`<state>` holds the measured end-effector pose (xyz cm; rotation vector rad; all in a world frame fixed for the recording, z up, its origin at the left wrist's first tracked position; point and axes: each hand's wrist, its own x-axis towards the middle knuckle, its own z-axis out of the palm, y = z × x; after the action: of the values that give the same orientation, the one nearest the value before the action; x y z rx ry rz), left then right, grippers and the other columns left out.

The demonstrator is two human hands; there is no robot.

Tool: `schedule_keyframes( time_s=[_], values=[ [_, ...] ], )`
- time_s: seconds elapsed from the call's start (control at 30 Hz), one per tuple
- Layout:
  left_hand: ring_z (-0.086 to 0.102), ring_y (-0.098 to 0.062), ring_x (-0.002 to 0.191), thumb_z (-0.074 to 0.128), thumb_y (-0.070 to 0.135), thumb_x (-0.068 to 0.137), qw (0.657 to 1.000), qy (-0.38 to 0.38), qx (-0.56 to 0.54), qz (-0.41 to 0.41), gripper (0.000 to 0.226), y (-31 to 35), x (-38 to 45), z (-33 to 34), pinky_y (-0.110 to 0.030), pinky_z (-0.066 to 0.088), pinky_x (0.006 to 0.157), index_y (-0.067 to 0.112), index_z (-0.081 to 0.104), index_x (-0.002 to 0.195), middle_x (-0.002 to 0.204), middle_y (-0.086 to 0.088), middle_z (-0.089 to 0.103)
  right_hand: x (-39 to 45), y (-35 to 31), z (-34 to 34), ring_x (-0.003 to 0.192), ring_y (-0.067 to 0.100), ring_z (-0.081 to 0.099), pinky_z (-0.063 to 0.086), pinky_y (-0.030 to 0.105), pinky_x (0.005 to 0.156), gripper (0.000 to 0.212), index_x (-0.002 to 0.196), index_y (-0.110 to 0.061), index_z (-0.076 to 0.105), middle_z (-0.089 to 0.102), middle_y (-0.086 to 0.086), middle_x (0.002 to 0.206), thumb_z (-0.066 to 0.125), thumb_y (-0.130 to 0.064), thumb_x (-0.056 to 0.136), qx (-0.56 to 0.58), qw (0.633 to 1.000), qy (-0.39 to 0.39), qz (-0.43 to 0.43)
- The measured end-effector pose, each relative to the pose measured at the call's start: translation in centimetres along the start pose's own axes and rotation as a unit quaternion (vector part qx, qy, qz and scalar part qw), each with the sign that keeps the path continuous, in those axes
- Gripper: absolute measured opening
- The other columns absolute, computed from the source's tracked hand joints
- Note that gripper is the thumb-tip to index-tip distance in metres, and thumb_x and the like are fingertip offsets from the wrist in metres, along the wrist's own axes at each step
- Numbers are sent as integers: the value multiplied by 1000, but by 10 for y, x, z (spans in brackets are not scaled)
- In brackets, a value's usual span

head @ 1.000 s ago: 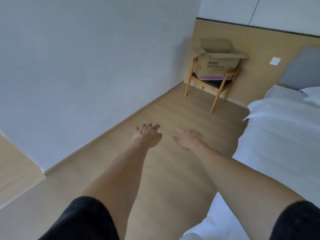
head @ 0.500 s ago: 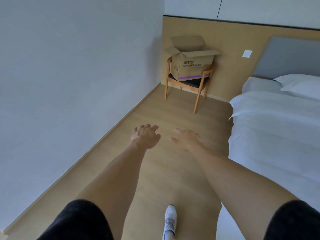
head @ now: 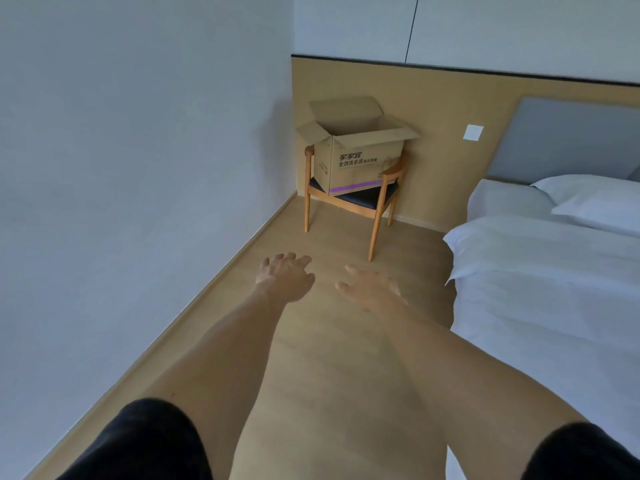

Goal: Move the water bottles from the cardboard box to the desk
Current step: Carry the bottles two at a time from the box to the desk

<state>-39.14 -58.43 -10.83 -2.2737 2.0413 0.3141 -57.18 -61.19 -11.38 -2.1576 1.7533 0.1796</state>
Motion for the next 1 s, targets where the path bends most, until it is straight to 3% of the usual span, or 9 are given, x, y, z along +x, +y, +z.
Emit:
schedule_keyframes(
  time_s=[0.3, 0.43, 0.67, 1.0],
  values=[
    [39, -29, 141, 34, 40, 104, 996, -18, 10, 82, 49, 62, 149, -16, -48, 28, 118, 28, 38, 152, 153, -6, 44, 111, 67, -43, 143, 31, 38, 29, 48, 114, 59, 154, -34, 33, 43, 8, 156, 39, -54, 99, 56, 996, 22, 69],
    [44, -29, 136, 35, 39, 104, 992, -12, 20, 122, 46, 89, 227, -26, -49, 32, 115, 26, 45, 146, 147, -7, 50, 167, 94, -69, 135, 32, 46, 36, 47, 106, 55, 147, -30, 43, 52, 8, 146, 40, -55, 98, 56, 993, 48, 93],
    [45, -30, 136, 38, 40, 103, 983, -6, 1, 182, 44, 110, 388, -55, -51, 33, 111, 32, 45, 146, 146, -5, 52, 292, 119, -130, 142, 32, 39, 33, 51, 115, 61, 155, -31, 29, 42, 9, 155, 39, -56, 101, 41, 988, 51, 141],
    [49, -30, 129, 38, 38, 102, 980, -26, -28, 196, 46, 133, 552, -71, -52, 38, 110, 28, 45, 146, 134, -6, 54, 436, 148, -184, 140, 32, 41, 35, 49, 114, 61, 155, -29, 31, 46, 11, 152, 38, -56, 101, 46, 986, 64, 146]
  ],
)
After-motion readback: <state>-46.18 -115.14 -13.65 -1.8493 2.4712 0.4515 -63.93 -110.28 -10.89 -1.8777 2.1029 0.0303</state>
